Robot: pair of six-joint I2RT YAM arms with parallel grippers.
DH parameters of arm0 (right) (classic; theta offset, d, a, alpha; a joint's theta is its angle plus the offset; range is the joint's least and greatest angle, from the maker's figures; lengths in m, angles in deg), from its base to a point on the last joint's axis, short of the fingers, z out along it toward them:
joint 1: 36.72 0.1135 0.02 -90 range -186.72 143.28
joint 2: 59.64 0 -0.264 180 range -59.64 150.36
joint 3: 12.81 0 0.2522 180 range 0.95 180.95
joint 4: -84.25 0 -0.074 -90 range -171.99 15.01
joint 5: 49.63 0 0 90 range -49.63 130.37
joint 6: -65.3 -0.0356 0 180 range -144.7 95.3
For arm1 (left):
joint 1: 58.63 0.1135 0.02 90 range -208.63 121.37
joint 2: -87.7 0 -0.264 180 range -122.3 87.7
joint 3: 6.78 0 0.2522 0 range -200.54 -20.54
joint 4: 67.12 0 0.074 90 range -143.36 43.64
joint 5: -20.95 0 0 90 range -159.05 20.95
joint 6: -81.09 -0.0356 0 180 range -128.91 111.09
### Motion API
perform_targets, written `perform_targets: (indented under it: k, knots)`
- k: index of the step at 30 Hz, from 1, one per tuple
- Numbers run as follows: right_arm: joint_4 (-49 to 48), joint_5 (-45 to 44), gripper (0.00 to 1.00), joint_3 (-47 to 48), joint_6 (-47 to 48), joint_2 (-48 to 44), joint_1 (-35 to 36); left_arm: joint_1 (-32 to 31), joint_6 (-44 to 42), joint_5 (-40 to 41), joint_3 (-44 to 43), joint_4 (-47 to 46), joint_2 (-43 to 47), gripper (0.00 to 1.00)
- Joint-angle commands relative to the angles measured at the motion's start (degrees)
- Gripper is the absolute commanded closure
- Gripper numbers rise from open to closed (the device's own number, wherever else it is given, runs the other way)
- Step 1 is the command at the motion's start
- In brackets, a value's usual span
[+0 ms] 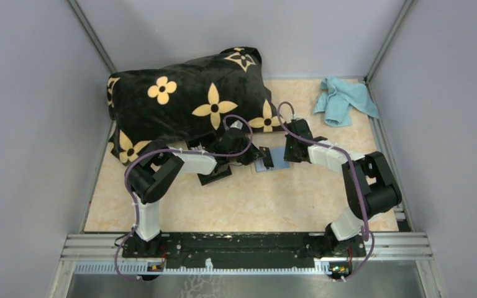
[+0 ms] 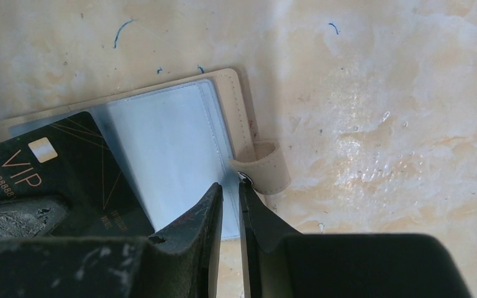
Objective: Put the credit cards into the card holder
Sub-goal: Insert the credit card into the card holder.
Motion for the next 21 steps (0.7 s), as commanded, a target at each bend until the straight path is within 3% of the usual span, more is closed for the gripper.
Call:
perform_targets:
  k: [1, 21]
  knots:
    - [-0.8, -0.51, 0.84, 2.21, -0.21, 0.08, -0.95, 0.0, 3.06, 0.17, 1.26, -2.13, -0.33, 1.0]
    - [-1.18, 0.69, 0.84, 0.93, -0.49, 0.99, -1.61, -0.23, 7.22, -1.78, 1.09, -5.36, -3.2, 1.0]
